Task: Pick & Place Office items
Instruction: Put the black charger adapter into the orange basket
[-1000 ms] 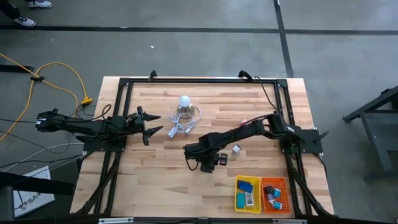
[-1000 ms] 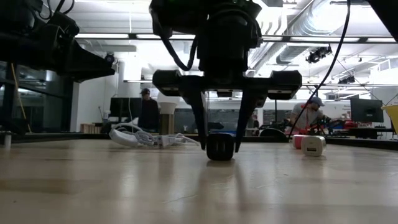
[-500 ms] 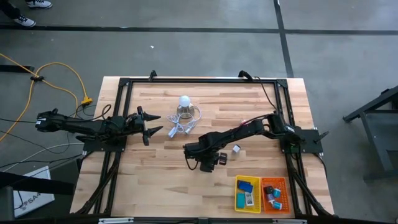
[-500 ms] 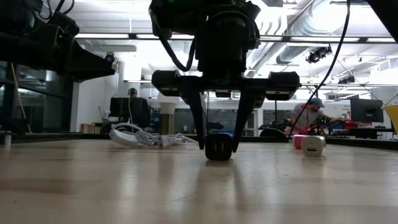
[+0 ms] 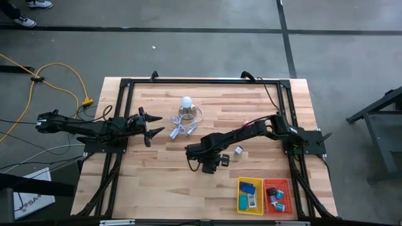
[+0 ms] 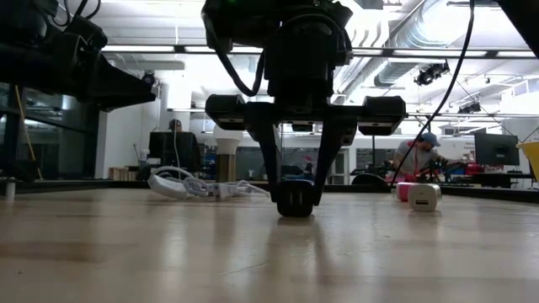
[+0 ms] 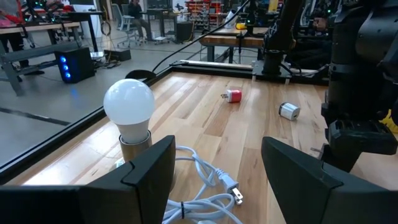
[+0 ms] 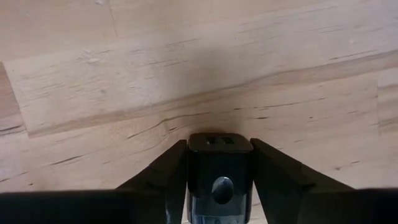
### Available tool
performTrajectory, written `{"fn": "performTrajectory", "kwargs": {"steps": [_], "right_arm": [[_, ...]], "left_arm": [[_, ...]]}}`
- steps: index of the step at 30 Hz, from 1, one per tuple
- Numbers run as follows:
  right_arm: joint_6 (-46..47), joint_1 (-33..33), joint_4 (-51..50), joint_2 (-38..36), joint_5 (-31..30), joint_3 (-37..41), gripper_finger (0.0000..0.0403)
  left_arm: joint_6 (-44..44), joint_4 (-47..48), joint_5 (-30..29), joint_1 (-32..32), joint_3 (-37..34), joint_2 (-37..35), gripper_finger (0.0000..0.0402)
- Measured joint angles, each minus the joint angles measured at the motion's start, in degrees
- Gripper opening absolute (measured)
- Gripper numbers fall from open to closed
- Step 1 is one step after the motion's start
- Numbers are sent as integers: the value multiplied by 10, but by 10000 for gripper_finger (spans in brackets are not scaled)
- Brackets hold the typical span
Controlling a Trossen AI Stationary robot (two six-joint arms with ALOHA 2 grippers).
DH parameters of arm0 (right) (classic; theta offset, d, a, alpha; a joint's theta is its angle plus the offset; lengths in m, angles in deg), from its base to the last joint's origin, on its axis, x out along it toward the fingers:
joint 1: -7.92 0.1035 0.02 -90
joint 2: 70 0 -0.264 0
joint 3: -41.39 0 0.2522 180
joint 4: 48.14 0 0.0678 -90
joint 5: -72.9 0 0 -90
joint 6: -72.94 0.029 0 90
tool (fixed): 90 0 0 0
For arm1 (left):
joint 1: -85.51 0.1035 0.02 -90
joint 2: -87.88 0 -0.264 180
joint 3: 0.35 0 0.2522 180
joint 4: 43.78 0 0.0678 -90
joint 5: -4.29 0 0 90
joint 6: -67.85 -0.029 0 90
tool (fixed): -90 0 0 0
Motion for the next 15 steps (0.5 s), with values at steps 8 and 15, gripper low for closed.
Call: {"fn": "performTrajectory", "kwargs": {"steps": [8, 15], "right_arm": [[29, 1, 1, -3, -12, 0, 132], [84, 20, 8, -56, -65, 0, 137]], "left_arm": [[0, 0, 0, 0, 0, 0, 230], [0, 0, 0, 0, 0, 0, 230]]}}
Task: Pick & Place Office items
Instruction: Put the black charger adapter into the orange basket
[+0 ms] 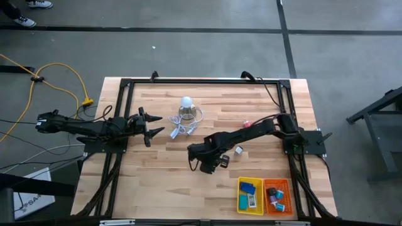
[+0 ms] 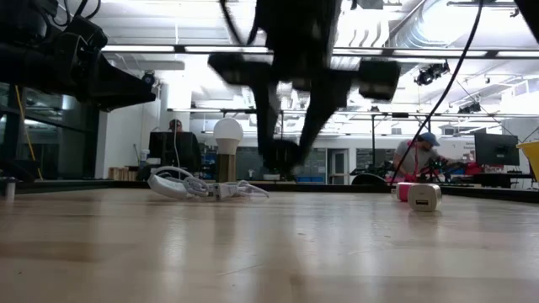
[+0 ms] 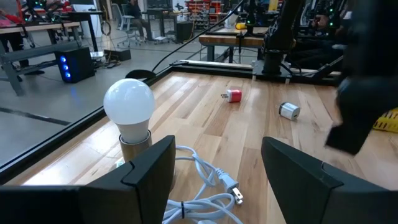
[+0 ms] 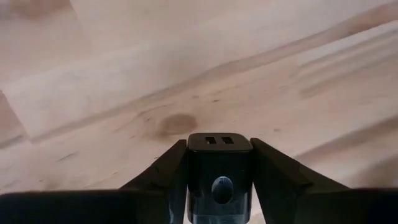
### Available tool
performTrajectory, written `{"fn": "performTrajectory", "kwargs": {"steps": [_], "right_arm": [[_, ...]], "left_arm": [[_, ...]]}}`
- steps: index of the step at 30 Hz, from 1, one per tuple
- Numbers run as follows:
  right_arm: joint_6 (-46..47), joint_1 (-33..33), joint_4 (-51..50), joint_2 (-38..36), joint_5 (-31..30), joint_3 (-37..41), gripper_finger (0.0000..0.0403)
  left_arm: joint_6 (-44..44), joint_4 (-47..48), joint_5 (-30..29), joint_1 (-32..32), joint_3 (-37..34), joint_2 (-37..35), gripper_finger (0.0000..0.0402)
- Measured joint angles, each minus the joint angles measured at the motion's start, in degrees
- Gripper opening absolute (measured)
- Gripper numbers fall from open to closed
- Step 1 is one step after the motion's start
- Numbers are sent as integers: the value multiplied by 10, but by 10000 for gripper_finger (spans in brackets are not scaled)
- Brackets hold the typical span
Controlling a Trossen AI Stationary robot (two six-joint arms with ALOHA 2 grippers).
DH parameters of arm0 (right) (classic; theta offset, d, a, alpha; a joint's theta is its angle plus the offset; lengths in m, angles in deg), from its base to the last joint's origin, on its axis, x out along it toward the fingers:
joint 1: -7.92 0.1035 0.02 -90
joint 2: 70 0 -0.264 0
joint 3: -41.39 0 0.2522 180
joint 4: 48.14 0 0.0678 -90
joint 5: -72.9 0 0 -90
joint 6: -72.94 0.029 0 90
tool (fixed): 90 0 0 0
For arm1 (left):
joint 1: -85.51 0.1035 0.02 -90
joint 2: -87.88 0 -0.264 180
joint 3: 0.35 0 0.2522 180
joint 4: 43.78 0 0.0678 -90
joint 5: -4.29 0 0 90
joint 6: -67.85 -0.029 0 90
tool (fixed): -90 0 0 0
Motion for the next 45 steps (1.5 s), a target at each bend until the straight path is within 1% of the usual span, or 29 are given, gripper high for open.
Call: {"fn": "performTrajectory", "kwargs": {"steps": [3, 7, 10, 14, 16, 20, 24, 26, 30, 38, 45], "right_arm": [[45, 17, 6, -31, -18, -1, 135], [153, 42, 6, -70, -63, -2, 137], [245, 65, -6, -96, -110, -2, 137], [399, 90, -23, -125, -151, -2, 137], [483, 98, -32, -137, -159, -2, 137], [650, 106, -89, -142, -174, -2, 137], [788, 119, -169, -141, -175, -2, 137], [851, 128, -187, -141, -176, -1, 137], [964, 152, -203, -141, -184, -1, 137], [1191, 225, -255, -141, -228, -1, 137], [1380, 284, -292, -138, -224, 14, 138]], "left_arm": [[0, 0, 0, 0, 0, 0, 230], [0, 0, 0, 0, 0, 0, 230], [0, 0, 0, 0, 0, 0, 230], [0, 0, 0, 0, 0, 0, 230], [0, 0, 0, 0, 0, 0, 230], [0, 0, 0, 0, 0, 0, 230], [0, 0, 0, 0, 0, 0, 230], [0, 0, 0, 0, 0, 0, 230], [0, 0, 0, 0, 0, 0, 230], [0, 0, 0, 0, 0, 0, 230], [0, 0, 0, 0, 0, 0, 230]]}}
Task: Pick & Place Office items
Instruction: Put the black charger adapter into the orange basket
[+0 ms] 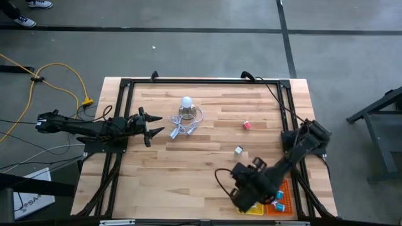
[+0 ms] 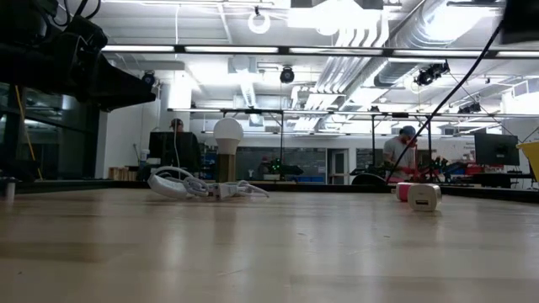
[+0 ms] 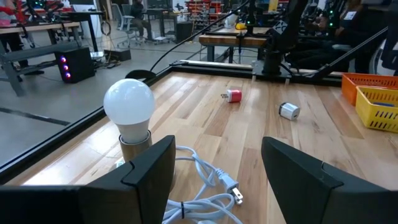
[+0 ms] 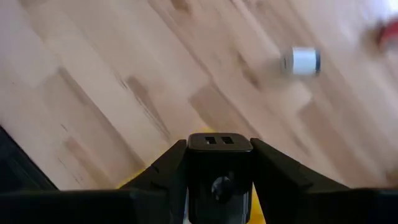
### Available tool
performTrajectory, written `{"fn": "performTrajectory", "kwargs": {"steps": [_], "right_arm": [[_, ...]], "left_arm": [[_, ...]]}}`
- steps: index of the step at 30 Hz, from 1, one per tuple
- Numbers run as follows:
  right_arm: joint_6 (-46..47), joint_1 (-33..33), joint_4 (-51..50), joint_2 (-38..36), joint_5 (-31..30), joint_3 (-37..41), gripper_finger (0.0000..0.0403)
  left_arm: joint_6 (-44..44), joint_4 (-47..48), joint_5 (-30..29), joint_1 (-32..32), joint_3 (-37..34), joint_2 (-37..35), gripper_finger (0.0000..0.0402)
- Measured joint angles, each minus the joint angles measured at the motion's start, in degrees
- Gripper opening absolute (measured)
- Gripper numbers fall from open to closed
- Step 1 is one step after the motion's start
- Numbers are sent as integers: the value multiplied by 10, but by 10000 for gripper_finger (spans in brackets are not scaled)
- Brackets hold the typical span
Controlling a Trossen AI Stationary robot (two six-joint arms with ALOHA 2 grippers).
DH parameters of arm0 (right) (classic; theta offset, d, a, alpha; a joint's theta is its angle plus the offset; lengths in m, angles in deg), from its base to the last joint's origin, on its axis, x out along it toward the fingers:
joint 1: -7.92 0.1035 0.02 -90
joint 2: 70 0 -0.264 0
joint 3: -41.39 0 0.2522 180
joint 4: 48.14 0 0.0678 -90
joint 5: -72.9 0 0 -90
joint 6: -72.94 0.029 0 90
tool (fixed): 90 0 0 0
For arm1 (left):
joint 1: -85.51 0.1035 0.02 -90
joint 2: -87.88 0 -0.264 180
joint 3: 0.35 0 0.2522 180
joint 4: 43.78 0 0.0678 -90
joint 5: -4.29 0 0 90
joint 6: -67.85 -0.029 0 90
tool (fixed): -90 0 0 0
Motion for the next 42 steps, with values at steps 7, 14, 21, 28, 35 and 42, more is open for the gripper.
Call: {"fn": "performTrajectory", "kwargs": {"steps": [7, 14, 21, 28, 35, 42], "right_arm": [[153, 53, -2, 1, 40, 47, 138], [313, 113, -5, 1, 83, 78, 138], [466, 173, 10, 1, 97, 99, 138], [533, 201, 49, 1, 145, 130, 138], [575, 224, 77, 1, 190, 167, 138], [576, 228, 102, 1, 202, 194, 140]], "left_arm": [[0, 0, 0, 0, 0, 0, 230], [0, 0, 0, 0, 0, 0, 230], [0, 0, 0, 0, 0, 0, 230], [0, 0, 0, 0, 0, 0, 230], [0, 0, 0, 0, 0, 0, 230], [0, 0, 0, 0, 0, 0, 230]]}}
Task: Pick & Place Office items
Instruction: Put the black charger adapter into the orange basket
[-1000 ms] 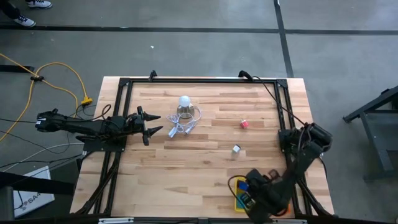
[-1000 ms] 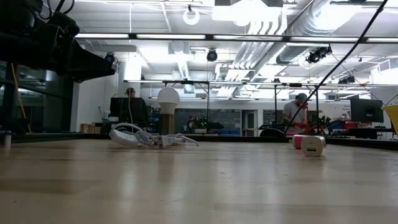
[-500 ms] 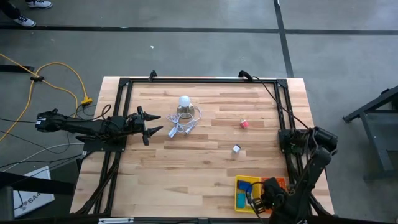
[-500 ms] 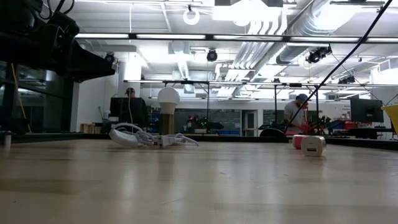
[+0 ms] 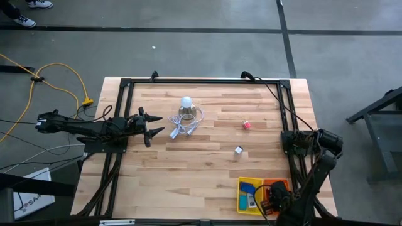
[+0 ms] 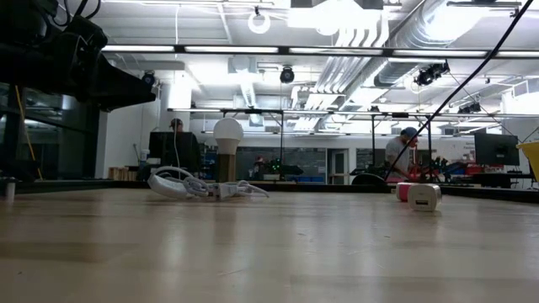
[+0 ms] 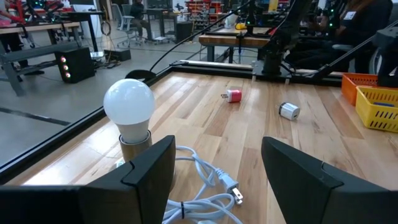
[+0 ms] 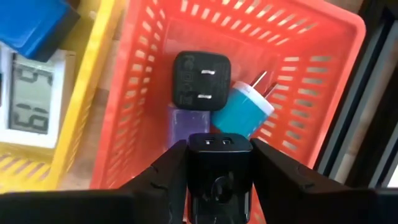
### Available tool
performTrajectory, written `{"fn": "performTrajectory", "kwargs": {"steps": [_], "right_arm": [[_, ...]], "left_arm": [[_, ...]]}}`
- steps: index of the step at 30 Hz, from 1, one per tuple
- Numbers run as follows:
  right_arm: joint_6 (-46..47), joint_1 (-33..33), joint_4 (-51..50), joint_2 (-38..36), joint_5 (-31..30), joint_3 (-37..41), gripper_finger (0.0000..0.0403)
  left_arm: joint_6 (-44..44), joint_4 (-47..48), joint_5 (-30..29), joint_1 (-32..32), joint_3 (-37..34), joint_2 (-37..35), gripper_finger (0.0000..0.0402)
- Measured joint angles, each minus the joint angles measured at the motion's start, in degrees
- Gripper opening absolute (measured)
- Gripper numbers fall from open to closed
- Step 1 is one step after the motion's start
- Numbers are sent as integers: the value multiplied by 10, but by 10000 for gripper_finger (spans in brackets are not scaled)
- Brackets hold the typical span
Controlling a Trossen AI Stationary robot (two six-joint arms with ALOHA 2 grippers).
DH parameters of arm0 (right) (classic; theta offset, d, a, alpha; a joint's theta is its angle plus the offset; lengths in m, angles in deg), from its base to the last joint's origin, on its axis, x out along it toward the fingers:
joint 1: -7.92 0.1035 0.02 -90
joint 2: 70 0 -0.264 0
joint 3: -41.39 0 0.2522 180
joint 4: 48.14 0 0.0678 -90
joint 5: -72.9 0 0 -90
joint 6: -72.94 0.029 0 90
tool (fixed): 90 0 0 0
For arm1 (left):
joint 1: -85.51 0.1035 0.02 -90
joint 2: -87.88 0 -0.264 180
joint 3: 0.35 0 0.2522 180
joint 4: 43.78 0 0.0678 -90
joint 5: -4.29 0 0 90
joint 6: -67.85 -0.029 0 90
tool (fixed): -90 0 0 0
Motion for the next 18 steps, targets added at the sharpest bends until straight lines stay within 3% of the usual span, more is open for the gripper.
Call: {"fn": "performTrajectory", "kwargs": {"steps": [18], "right_arm": [[-6, 0, 7, 0, 9, 7, 189]], "left_arm": [[0, 0, 0, 0, 0, 0, 230]]}}
